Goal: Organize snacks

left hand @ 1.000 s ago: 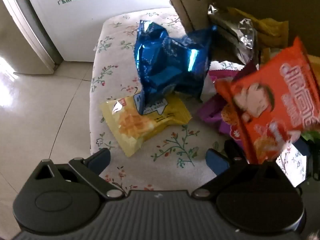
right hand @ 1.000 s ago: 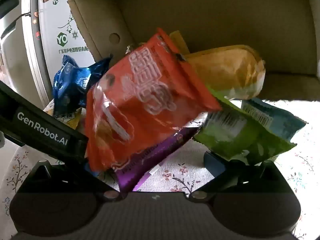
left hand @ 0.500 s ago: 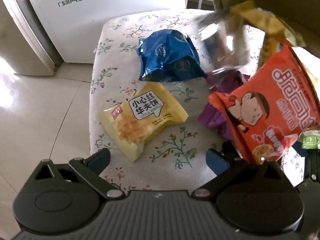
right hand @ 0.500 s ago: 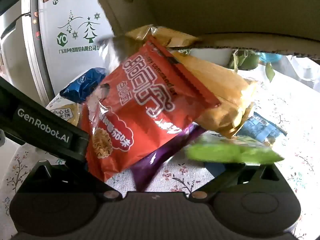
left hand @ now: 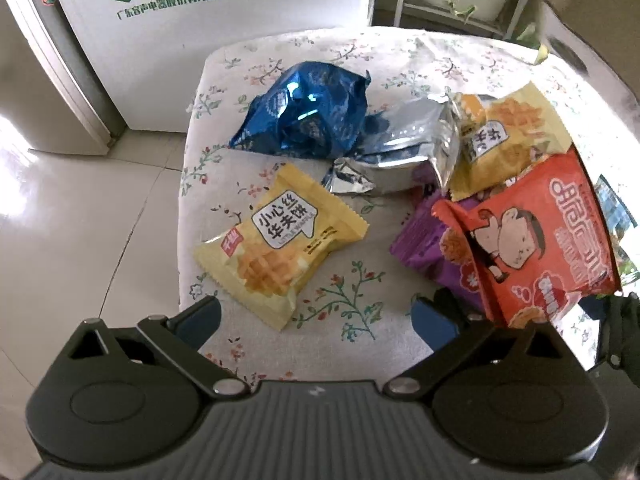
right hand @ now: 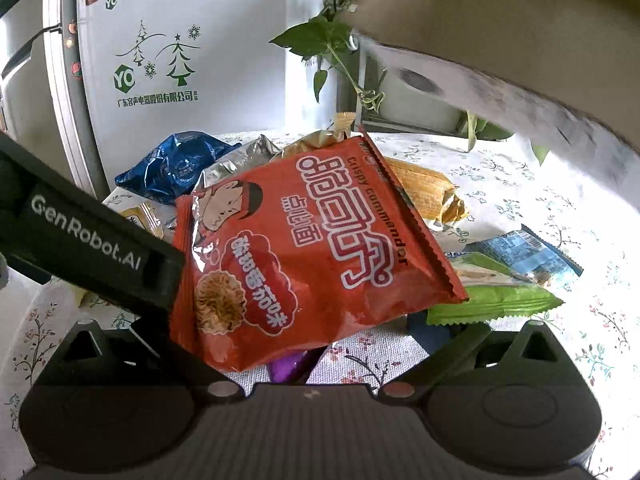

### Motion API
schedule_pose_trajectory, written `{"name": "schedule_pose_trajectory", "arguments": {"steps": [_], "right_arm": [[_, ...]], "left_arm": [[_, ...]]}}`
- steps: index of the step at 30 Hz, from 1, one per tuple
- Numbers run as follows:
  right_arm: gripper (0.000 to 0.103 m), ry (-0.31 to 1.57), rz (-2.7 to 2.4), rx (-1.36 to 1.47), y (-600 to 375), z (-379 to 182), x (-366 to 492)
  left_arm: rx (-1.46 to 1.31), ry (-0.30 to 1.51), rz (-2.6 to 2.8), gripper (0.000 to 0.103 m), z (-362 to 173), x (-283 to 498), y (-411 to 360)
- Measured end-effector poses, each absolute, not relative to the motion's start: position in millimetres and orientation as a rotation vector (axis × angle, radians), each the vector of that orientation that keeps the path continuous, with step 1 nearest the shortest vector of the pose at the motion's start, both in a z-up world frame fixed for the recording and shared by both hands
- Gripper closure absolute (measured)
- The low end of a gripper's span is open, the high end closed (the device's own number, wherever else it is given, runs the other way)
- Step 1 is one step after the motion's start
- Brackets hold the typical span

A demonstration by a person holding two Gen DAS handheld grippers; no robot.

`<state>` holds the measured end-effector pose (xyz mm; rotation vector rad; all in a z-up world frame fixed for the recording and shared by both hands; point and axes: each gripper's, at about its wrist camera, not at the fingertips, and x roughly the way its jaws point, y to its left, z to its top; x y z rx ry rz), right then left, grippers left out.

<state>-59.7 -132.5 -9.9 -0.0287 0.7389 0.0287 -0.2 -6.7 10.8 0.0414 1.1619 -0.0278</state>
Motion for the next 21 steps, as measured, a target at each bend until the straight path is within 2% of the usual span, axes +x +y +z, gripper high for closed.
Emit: {"name": "schedule_pose_trajectory", "arguments": {"steps": [21], "right_arm": [[0.000,0.735,0.027,-0.027,-131,-11,-62]], "left_arm": [[-0.010,1.011,-0.058,0.002,67,-14,-8]]}}
